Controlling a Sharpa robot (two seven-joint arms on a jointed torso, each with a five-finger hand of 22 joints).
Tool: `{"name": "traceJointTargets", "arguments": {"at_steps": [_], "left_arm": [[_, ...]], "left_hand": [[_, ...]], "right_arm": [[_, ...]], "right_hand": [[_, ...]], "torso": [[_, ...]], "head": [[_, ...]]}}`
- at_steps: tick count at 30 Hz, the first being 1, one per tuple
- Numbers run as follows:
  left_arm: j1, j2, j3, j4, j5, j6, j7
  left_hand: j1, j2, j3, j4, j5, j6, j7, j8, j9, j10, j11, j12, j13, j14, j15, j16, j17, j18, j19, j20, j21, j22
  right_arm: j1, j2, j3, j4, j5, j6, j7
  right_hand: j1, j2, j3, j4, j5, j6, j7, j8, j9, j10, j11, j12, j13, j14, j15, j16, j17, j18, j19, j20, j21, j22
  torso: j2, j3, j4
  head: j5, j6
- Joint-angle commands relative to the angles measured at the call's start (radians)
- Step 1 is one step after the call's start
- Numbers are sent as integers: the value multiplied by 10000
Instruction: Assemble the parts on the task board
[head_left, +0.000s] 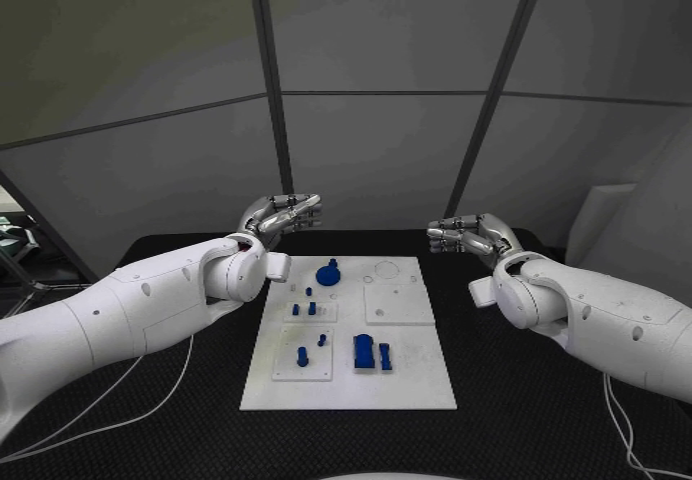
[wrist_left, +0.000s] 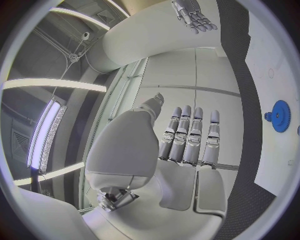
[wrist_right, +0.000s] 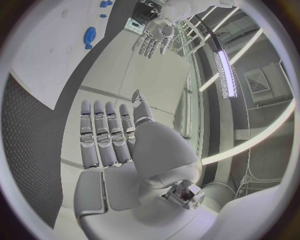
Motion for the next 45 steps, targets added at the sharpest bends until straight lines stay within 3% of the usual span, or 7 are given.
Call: {"name": "traceJointTargets", "arguments": {"at_steps": [1, 7, 8, 12, 25, 31, 45], "left_arm": [[-36, 187, -2, -198, 807, -953, 682], [-76, 420, -4, -386, 996, -1257, 820], [-82, 368, -13, -336, 532, -686, 341], [-84, 307, -55, -125, 505, -898, 394], [-114, -531, -638, 2813, 132, -3840, 1120], [-125, -816, -836, 3814, 5, -4843, 1368], [-126, -869, -873, 3998, -18, -5028, 1413]], "left_hand": [[-119, 13, -167, 110, -25, -156, -16, -17, -67, -343, -29, -48, -2, -582, 14, -58, -312, -288, -585, 56, -65, -523], [-75, 19, -351, 264, -25, -304, -18, 2, -108, -619, -49, 7, 13, -1018, 10, -60, -661, -240, -735, 78, -41, -871], [-4067, 396, -1071, -238, -496, -2935, -370, -671, -777, -3249, -996, -685, -624, -3140, -976, -619, -1047, -991, -2349, -778, -606, -2074], [-5235, 499, -1312, -407, -496, -3736, -490, -671, -777, -4036, -996, -685, -624, -3787, -976, -619, -1179, -988, -2805, -1031, -606, -2433], [-8668, 1252, -1978, -1456, -496, -6027, -1246, -671, -777, -6318, -996, -685, -624, -5638, -976, -619, -2019, -1002, -4179, -1769, -606, -3475], [-9771, 1252, -2904, -1456, -496, -6764, -1246, -671, -777, -7052, -996, -685, -624, -6232, -976, -619, -2019, -1001, -4606, -2026, -606, -3812], [-11350, 1252, -2904, -1456, -496, -7815, -1246, -671, -777, -8094, -996, -685, -624, -7084, -976, -619, -2019, -1000, -5270, -2793, -606, -4938]], "right_arm": [[31, 281, 8, -383, 1046, 589, 777], [40, 537, 10, -651, 1160, 703, 844], [14, 498, 0, -600, 677, 321, 405], [14, 415, -31, -387, 812, 121, 491], [20, -781, -464, 2681, 2754, -2753, 1722], [22, -1268, -641, 3931, 3546, -3924, 2224], [23, -1415, -695, 4308, 3784, -4277, 2376]], "right_hand": [[-272, 3, 34, -122, -34, -59, 8, -18, -235, -142, 9, -68, -187, 18, 68, -188, -223, 27, -225, 88, -89, -397], [-478, 21, 131, -232, -39, -91, 12, -20, -441, -309, 36, -83, -206, -93, 102, -211, -337, 32, -401, 139, -85, -755], [-4386, -594, 1181, 405, -662, -3009, -483, -648, -741, -3386, -391, -683, -821, -3103, -294, -817, -969, -541, -2942, -601, -682, -1746], [-5481, -747, 1448, 538, -851, -3839, -600, -648, -1487, -4234, -503, -683, -821, -3938, -389, -817, -969, -549, -3661, -791, -682, -2030], [-8869, -1268, 2334, 1074, -1415, -6404, -1609, -648, -1487, -6911, -1391, -683, -821, -6565, -1199, -817, -969, -938, -5883, -1427, -682, -2902], [-9943, -2013, 2630, 1796, -2207, -7212, -1609, -648, -1487, -7757, -1391, -683, -821, -7395, -1199, -817, -969, -1073, -6581, -2323, -682, -3177], [-11512, -2013, 3622, 1796, -2207, -8398, -1609, -648, -1487, -8990, -1391, -683, -821, -8603, -1199, -817, -969, -1795, -7593, -2323, -682, -4137]], "torso": [[-108, 10, -38], [-92, 45, -4], [-83, 23, -21], [-41, 49, 86], [359, 299, 1112], [379, 312, 1163], [379, 312, 1163]], "head": [[30, 66], [106, 21], [56, 42], [-19, 131], [-747, 985], [-783, 1028], [-783, 1028]]}}
